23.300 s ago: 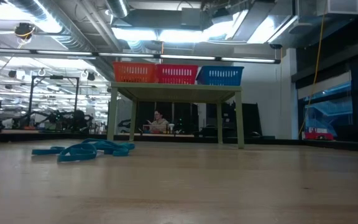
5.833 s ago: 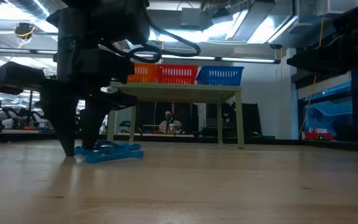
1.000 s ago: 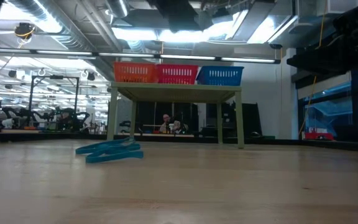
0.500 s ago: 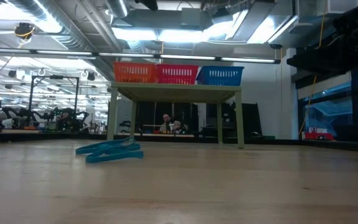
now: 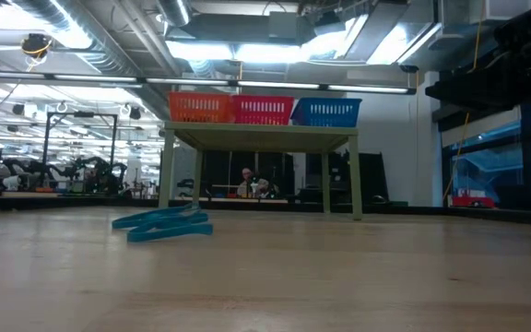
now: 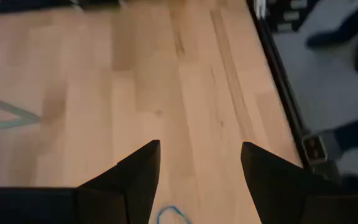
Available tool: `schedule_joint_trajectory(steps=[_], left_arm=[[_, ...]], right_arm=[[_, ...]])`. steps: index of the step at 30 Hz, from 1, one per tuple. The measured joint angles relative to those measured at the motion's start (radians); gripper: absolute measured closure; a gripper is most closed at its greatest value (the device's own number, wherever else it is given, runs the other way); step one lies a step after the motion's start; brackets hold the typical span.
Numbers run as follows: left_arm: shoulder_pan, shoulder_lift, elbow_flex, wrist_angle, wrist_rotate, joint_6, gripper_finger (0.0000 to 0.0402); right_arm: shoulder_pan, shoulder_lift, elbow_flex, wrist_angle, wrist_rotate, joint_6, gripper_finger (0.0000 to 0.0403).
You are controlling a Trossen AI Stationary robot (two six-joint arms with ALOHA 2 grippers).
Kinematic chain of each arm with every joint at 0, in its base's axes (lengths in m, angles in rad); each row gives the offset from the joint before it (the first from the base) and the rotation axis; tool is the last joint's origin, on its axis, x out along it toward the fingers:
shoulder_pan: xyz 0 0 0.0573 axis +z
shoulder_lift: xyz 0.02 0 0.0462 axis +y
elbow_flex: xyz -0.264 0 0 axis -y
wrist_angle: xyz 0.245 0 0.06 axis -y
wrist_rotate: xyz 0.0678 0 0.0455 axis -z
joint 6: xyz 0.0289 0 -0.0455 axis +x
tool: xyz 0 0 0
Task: Pick & Place Office Desk Supplies
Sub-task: Put the blue rubber band into the blue bin on the shelf
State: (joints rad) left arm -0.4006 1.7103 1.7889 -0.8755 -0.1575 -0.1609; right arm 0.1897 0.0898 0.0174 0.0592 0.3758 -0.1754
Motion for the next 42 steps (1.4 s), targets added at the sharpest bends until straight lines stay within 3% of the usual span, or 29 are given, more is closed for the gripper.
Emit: schedule_joint_trajectory(steps=[6,9,12,16,23,26,30,32,37,42], left_arm=[[-0.048,-0.046,0.0,0.031,-0.249,-0.091,0.0182],[-0.067,-0.046,0.0,0.093,-0.315,-0.132,0.0182],[-0.052,-0.033,0.0,0.12,-0.315,-0.126,0.0183],[0.003,-0.023,-0.001,0.198,-0.228,-0.056,0.0183],[0.038,-0.026,-0.009,0.318,-0.234,0.062,0.0191],[0.038,-0.063,-0.107,0.452,-0.21,0.076,0.0193],[0.036,-0.179,-0.39,0.772,-0.181,0.039,0.0194],[0.042,-0.243,-0.506,0.853,-0.183,0.034,0.0194],[0.061,-0.41,-0.631,0.764,-0.262,0.053,0.0194],[0.083,-0.526,-0.675,0.591,-0.25,0.053,0.0194]], right_arm=[[0.0,0.0,0.0,0.0,0.0,0.0,0.0208],[0.0,0.0,0.0,0.0,0.0,0.0,0.0208],[0.0,0.0,0.0,0.0,0.0,0.0,0.0208],[0.0,0.0,0.0,0.0,0.0,-0.001,0.0208],[0.0,0.0,0.0,0.0,0.0,-0.001,0.0208],[0.0,0.0,0.0,0.0,0.0,-0.001,0.0208],[0.0,0.0,0.0,0.0,0.0,-0.001,0.0208],[0.0,0.0,0.0,0.0,0.0,-0.001,0.0208],[0.0,0.0,0.0,0.0,0.0,-0.003,0.0208],[0.0,0.0,0.0,0.0,0.0,-0.004,0.0207]])
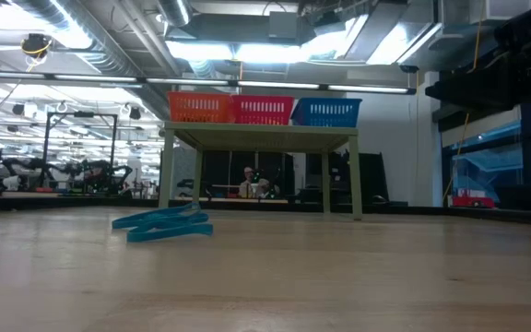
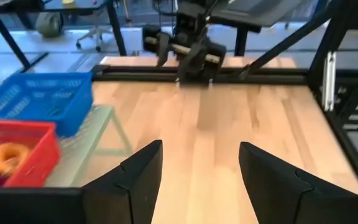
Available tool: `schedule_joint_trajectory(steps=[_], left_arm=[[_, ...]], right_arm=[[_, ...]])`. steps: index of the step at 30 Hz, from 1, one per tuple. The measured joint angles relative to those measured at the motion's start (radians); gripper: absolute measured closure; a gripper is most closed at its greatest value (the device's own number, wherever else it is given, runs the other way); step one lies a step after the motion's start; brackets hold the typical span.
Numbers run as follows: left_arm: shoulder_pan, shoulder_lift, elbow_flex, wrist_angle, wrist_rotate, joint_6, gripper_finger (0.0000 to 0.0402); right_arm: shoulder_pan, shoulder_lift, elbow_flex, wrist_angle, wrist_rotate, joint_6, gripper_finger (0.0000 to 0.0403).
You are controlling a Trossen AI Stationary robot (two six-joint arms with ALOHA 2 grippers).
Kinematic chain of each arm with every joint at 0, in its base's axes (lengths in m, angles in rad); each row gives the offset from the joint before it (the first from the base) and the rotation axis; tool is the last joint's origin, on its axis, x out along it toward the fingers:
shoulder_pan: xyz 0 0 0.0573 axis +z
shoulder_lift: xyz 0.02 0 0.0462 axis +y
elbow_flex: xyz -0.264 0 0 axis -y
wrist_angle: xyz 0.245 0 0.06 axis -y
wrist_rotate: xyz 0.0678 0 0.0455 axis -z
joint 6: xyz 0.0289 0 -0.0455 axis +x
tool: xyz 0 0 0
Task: Pick & Place Office Desk Supplies
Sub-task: Put the blue rubber band into the blue bin on the shelf
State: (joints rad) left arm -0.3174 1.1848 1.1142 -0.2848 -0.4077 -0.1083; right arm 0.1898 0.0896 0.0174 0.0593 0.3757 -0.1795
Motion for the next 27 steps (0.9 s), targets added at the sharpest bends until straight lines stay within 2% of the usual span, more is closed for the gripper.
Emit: schedule_joint_trajectory(steps=[7,9,11,13,16,24,27], left_arm=[[0.028,-0.112,-0.001,-0.189,-0.012,0.017,0.0194],[0.036,-0.136,-0.036,-0.112,0.021,0.017,0.0194],[0.039,-0.168,-0.12,0.029,0.031,0.013,0.0194],[0.039,-0.199,-0.227,0.156,0.025,-0.013,0.0194],[0.039,-0.238,-0.337,0.246,0.002,-0.059,0.0194],[0.046,-0.267,-0.351,0.21,0.016,-0.026,0.0194],[0.066,-0.238,-0.35,0.129,0.073,-0.046,0.0194]], right_arm=[[0.0,0.0,0.0,0.0,0.0,0.0,0.0207],[0.0,0.0,0.0,0.0,0.0,0.0,0.0207],[0.0,0.0,0.0,0.0,0.0,0.0,0.0207],[0.0,0.0,0.0,0.0,0.0,0.0,0.0207],[0.0,0.0,0.0,0.0,0.0,0.0,0.0207],[0.0,0.0,0.0,0.0,0.0,0.001,0.0208],[0.0,0.0,0.0,0.0,0.0,0.004,0.0208]])
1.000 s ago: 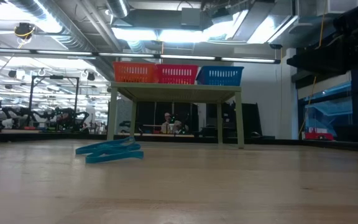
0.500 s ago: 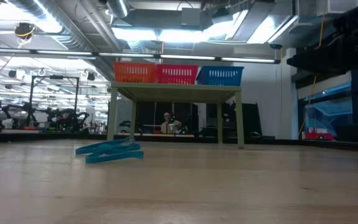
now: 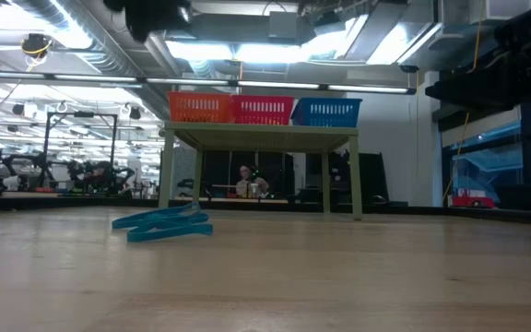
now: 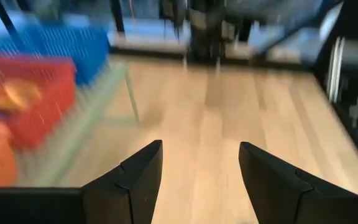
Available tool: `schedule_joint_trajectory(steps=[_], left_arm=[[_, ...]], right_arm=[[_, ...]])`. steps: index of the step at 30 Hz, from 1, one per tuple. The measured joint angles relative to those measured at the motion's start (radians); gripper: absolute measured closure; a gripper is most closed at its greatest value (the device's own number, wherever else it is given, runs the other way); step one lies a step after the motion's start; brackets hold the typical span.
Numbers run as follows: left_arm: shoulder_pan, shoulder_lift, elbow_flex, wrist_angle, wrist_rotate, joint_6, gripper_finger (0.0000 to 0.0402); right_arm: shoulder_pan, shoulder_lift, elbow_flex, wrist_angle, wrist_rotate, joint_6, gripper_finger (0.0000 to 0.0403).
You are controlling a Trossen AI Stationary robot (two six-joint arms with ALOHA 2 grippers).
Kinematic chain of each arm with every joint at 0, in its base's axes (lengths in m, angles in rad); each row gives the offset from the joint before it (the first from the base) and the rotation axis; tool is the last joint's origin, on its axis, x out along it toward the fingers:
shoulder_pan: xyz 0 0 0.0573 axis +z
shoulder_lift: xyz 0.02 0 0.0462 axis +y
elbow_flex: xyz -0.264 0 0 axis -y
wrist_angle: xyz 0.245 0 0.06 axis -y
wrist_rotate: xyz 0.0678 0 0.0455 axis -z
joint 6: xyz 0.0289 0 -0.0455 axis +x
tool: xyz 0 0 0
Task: Pick & Place Office Desk Supplies
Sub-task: Put the blue rubber band into the blue bin on the shelf
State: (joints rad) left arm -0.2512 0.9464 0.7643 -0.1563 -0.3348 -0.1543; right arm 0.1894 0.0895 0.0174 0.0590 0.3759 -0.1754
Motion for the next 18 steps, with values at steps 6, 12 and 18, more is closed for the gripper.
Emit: schedule_joint_trajectory(steps=[6,12,18], left_arm=[[0.014,0.132,-0.002,-0.035,0.141,-0.011,0.0194],[0.013,0.302,-0.002,-0.03,0.252,-0.081,0.0194],[-0.031,0.404,-0.001,0.1,0.285,-0.048,0.0196]], right_arm=[[0.0,0.0,0.0,0.0,0.0,0.0,0.0208],[0.0,0.0,0.0,0.0,0.0,0.0,0.0208],[0.0,0.0,0.0,0.0,0.0,-0.001,0.0208]])
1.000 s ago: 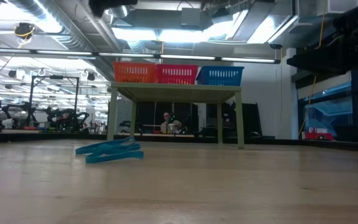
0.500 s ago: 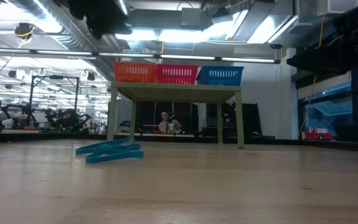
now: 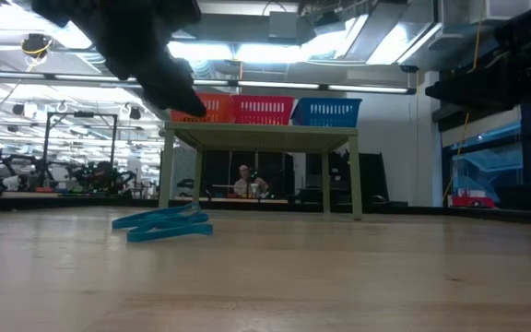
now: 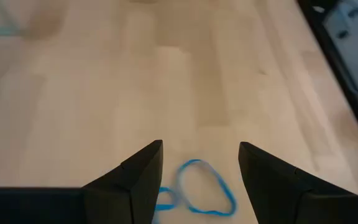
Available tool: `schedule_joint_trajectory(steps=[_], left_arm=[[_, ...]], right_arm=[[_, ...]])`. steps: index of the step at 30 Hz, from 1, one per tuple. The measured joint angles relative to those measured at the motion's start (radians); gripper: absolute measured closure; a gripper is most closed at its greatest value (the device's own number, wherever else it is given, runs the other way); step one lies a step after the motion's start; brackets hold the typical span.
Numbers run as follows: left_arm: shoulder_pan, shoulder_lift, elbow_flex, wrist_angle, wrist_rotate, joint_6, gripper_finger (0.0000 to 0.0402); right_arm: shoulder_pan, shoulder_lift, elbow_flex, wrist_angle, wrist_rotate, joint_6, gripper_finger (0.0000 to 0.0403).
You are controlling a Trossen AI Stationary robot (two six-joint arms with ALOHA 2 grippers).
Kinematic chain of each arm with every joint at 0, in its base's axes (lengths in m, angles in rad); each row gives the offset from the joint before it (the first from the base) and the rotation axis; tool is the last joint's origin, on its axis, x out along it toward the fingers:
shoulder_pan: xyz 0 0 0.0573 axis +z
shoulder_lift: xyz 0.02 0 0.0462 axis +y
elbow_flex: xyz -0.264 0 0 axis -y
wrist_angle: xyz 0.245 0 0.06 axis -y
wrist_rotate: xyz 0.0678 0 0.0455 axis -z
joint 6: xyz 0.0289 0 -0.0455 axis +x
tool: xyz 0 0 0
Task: Pick & Place Office Desk Supplies
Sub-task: Put the blue rubber band into the blue bin on the shelf
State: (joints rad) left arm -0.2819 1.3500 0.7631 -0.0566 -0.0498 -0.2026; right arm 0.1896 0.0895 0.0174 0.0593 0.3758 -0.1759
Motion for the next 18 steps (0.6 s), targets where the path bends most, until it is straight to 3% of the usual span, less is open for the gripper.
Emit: schedule_joint_trajectory(steps=[6,12,18], left_arm=[[-0.07,0.109,0.001,-0.013,0.12,-0.028,0.0197],[-0.129,0.182,0.045,0.05,0.027,-0.053,0.0207],[-0.13,0.302,0.121,0.028,0.075,-0.043,0.0215]], right_arm=[[0.0,0.0,0.0,0.0,0.0,0.0,0.0208],[0.0,0.0,0.0,0.0,0.0,-0.001,0.0208],[0.0,0.0,0.0,0.0,0.0,-0.001,0.0208]])
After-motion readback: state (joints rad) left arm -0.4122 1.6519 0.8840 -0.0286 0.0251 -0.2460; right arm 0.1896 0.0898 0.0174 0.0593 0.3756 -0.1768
